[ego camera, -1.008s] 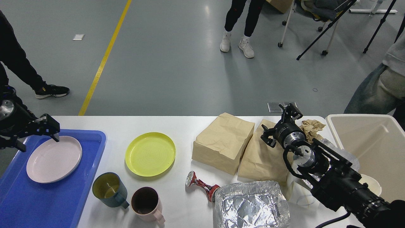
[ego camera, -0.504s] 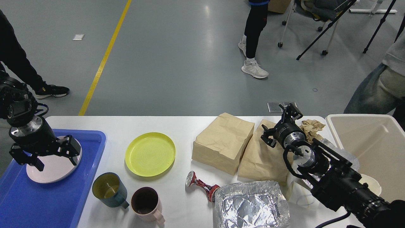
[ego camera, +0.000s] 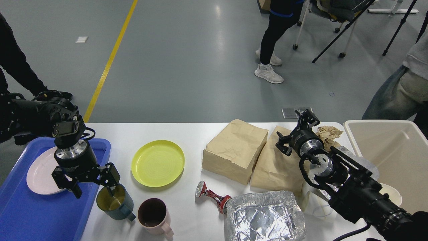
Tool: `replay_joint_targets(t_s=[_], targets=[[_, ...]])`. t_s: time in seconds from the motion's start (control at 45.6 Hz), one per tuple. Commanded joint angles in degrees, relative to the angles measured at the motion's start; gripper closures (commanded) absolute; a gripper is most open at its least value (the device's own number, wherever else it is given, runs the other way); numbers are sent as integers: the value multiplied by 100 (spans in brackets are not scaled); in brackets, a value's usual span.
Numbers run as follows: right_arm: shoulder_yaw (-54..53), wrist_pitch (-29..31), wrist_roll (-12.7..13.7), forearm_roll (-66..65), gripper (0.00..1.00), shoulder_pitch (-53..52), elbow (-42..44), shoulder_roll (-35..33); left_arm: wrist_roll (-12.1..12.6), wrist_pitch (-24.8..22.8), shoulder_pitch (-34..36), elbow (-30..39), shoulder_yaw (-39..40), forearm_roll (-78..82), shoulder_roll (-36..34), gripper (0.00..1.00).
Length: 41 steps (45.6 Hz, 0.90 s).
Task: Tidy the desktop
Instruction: 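Reach the left gripper down and grasp the green-gold cup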
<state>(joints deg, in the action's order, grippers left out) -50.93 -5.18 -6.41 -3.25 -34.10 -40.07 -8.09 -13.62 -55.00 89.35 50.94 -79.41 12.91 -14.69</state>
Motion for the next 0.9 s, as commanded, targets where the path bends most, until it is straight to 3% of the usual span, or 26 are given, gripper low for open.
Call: replay_joint_targets(t_s=[0.0, 0.329, 0.877], targets=[[-5, -1, 0, 0, 0, 0, -1, 0, -9, 0, -49, -40, -48, -8, 89, 4], [4, -1, 0, 0, 0, 0, -1, 0, 0, 0, -277, -101, -83, 18, 195, 4], [-5, -1, 0, 0, 0, 0, -1, 0, -9, 0, -699, -804, -101, 18, 397, 8]])
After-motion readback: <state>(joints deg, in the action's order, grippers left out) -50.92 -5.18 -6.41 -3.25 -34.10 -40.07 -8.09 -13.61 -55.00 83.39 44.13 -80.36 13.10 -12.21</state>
